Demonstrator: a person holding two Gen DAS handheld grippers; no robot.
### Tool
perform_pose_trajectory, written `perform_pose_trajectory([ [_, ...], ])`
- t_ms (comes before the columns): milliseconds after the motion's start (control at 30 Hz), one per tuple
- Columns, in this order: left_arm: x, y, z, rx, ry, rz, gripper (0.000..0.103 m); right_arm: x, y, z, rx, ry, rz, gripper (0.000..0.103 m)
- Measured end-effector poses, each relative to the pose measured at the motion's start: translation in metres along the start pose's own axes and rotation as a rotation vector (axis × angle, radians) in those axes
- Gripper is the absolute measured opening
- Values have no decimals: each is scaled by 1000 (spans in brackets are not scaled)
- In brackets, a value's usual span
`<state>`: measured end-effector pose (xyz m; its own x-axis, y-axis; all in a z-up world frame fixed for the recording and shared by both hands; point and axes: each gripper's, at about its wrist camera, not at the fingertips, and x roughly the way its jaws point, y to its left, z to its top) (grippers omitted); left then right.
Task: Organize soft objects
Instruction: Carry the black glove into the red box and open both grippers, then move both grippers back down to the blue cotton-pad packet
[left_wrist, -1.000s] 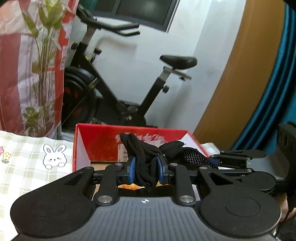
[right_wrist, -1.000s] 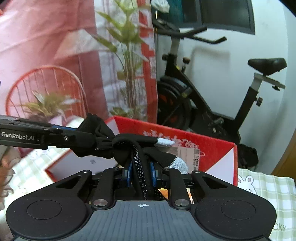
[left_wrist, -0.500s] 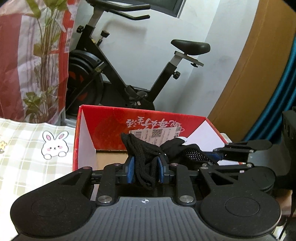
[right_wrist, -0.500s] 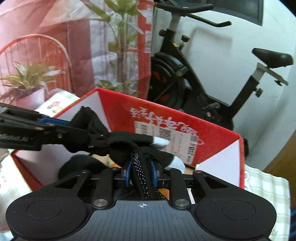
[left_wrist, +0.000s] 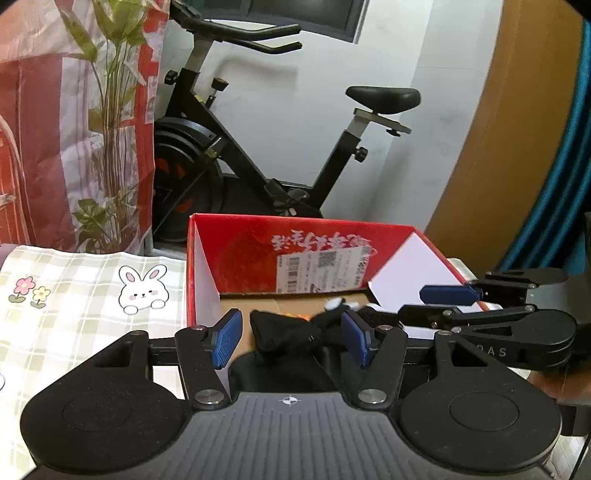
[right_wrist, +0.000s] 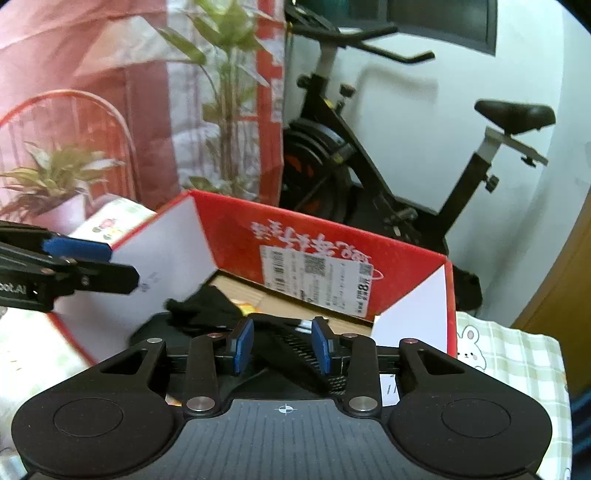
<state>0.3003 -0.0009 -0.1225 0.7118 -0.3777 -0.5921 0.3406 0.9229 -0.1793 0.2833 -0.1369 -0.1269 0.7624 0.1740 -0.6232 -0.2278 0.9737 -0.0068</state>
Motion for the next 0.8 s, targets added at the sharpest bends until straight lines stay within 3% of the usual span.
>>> perform_pose_trajectory([
  [233,-42,-12,-24,26,-6,-29,61,-56,22,-20,-33,-98,51,32],
  [433,-56,-24,-47,28,1,-43,61,-90,35,-46,18,-148,91,31],
  [600,-53,-30,-68,15,30,-50,61,-96,50,-79,3,-142,79,31],
  [800,-48,-30,-87,1,65,-56,61,-83,54,-121,87,-97,51,31],
])
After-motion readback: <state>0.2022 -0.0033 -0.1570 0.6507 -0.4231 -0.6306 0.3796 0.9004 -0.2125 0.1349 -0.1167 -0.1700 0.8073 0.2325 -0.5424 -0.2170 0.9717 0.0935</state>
